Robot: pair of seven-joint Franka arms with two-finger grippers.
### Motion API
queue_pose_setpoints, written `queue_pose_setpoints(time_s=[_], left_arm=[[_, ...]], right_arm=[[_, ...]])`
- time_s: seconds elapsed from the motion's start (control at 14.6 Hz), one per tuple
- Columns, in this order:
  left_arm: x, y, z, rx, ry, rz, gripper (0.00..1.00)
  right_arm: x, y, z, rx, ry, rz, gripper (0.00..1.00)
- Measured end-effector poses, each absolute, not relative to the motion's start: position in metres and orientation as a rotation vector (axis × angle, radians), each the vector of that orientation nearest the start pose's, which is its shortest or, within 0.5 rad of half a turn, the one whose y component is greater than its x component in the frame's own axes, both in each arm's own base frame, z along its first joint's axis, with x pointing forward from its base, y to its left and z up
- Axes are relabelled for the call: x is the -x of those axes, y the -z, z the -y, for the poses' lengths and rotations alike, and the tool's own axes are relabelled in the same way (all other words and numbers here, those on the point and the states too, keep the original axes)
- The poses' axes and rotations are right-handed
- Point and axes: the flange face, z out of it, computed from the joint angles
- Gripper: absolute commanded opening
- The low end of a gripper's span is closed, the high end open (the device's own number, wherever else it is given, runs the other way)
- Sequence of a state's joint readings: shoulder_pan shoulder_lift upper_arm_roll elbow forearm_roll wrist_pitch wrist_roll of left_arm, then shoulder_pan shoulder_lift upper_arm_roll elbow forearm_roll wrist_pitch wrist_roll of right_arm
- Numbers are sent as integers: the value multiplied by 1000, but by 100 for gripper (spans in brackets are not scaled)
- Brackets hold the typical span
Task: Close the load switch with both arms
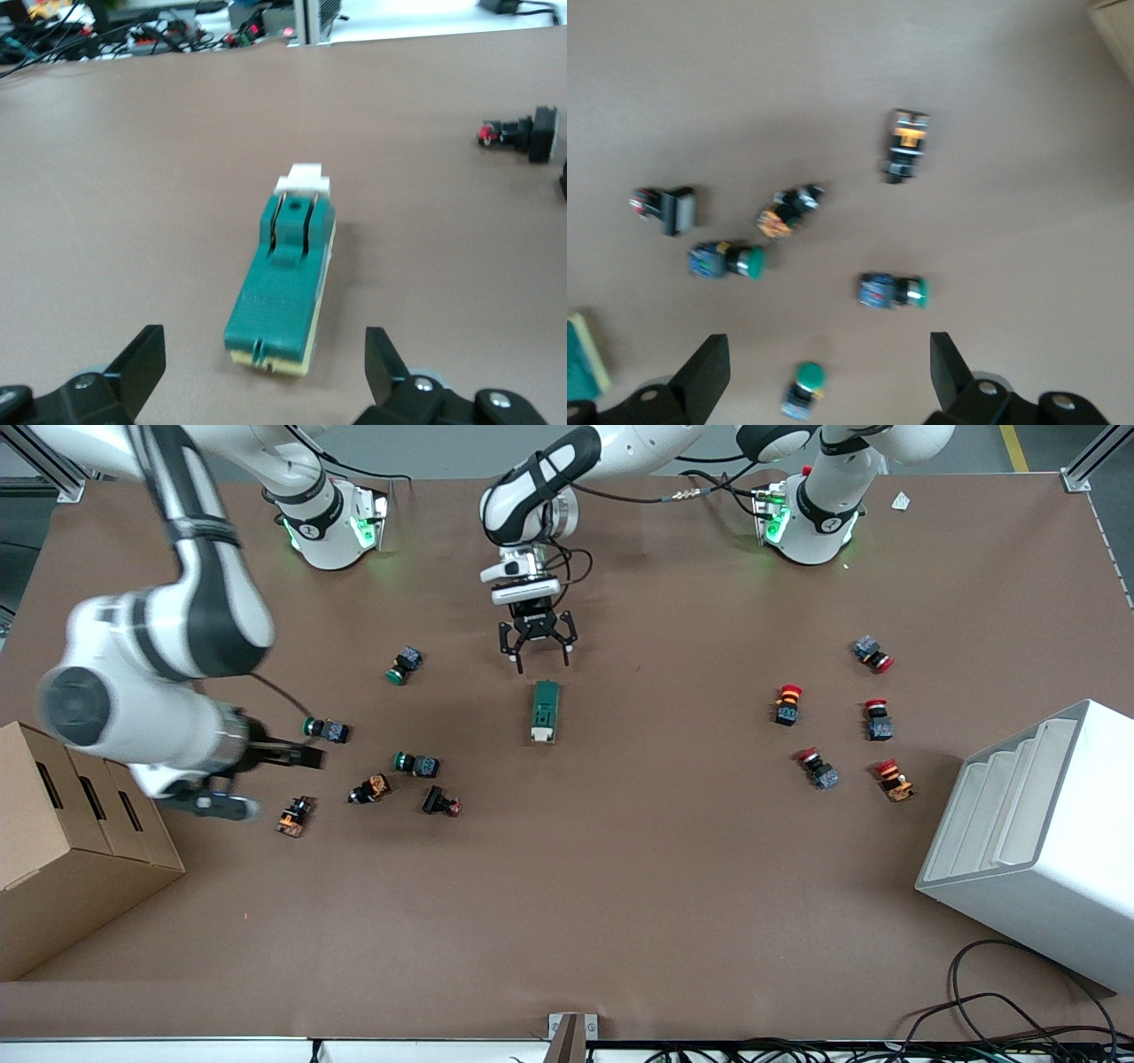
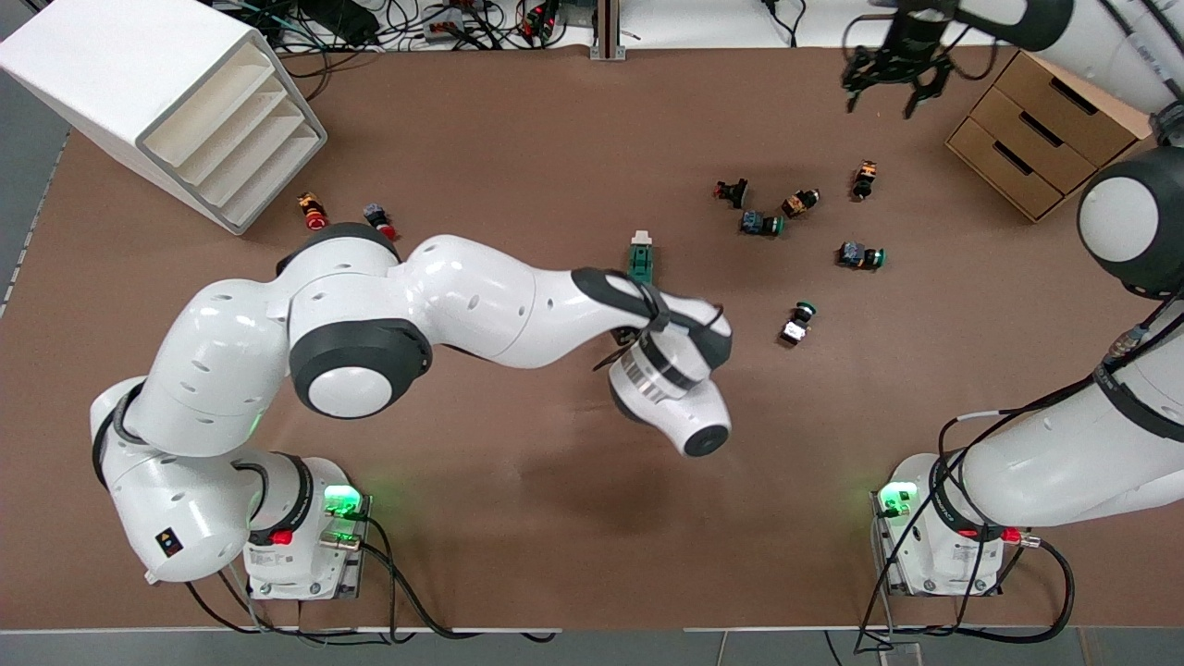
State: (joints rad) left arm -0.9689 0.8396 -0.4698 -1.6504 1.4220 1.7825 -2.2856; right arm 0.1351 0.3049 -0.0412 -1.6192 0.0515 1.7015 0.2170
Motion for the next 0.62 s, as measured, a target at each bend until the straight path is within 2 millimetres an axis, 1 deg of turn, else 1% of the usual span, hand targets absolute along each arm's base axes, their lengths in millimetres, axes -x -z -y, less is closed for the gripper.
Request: queue_pose_setpoints(time_s=[0.14, 0.21, 0.34, 0.48, 0.62], left_arm=[[-224, -191, 639, 2660, 1265, 245, 100], [-237, -209, 643, 2674, 1212, 291, 100], [-268, -247, 644, 2699, 1109, 373, 100], [-308, -287, 632, 2711, 1004, 404, 100], [-355, -331, 607, 2727, 884, 403, 100]], right_arm=[[-620, -455, -40, 3123, -374, -149, 100], [-618, -467, -28, 3125, -372, -104, 100], [-612, -488, -1, 3122, -355, -45, 100], [-607, -511, 24, 3149, -327, -11, 100], [-603, -541, 43, 3166, -319, -26, 100]])
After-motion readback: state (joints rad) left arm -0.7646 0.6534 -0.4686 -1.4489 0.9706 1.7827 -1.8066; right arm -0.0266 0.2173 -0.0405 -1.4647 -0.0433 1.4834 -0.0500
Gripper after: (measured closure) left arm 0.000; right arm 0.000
